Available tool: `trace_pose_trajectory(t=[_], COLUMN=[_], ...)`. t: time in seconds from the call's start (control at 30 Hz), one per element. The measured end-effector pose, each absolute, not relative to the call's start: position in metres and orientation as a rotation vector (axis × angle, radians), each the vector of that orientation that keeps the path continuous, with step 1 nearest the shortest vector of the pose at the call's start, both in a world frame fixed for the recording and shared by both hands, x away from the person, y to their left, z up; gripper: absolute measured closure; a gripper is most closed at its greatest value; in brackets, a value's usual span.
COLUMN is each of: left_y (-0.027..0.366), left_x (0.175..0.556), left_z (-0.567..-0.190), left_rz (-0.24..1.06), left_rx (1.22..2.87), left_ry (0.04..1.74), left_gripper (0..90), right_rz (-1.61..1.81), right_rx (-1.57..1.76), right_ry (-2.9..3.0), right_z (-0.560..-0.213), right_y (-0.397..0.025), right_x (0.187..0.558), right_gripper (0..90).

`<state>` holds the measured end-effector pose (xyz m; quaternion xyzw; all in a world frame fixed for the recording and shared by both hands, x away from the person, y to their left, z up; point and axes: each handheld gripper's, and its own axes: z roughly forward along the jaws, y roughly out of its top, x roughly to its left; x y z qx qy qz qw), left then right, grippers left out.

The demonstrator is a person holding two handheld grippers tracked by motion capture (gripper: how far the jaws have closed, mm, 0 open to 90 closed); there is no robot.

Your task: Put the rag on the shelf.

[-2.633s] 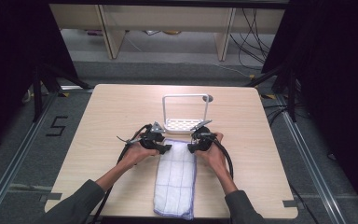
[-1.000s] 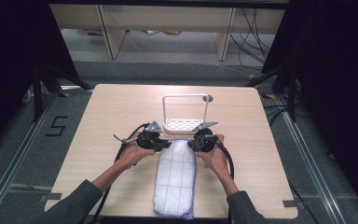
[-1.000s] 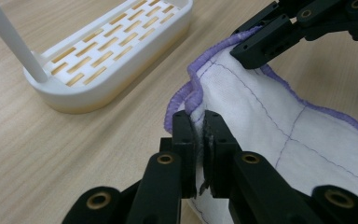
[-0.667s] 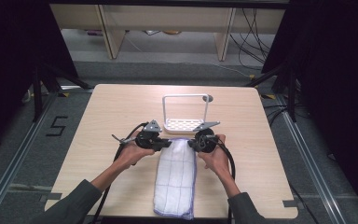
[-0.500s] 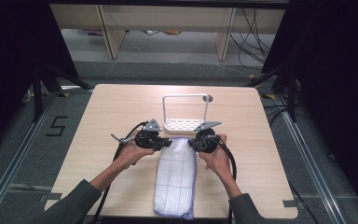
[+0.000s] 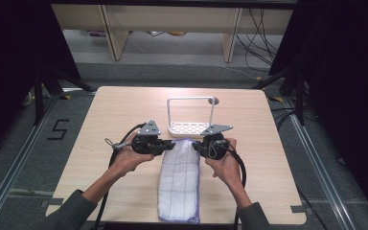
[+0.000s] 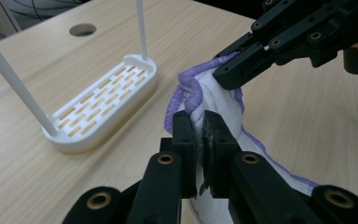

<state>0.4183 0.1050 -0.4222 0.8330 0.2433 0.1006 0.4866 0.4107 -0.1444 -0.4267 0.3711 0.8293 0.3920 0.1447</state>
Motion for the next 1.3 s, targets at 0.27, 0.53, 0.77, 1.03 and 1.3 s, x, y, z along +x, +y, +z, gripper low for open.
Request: trace_pose_trajectory(t=[0.27,0.53,0.77,1.03,1.3], left_y=[0.111,0.113,0.11,0.11,0.109], left_x=[0.405,0.396,0.404,0.416,0.434], left_z=[-0.396,-0.368,-0.335,-0.308,-0.288], left_rz=[0.219,0.219,0.244,0.273,0.315], left_rx=[1.954,1.92,1.888,1.876,1.871], left_ry=[0.542,0.51,0.515,0.526,0.561], left_gripper=[83.9,83.9,83.9,84.0,84.0], right_rz=[1.22,1.262,1.272,1.298,1.325], right_rx=[1.021,0.902,0.862,0.897,0.902], right_ry=[2.35,2.304,2.241,2.21,2.164], right_z=[-0.401,-0.365,-0.325,-0.295,-0.275], right_y=[-0.15,-0.15,-0.15,-0.151,-0.156], right_x=[0.399,0.381,0.385,0.398,0.419], right_gripper=[85.2,85.2,85.3,85.4,85.4])
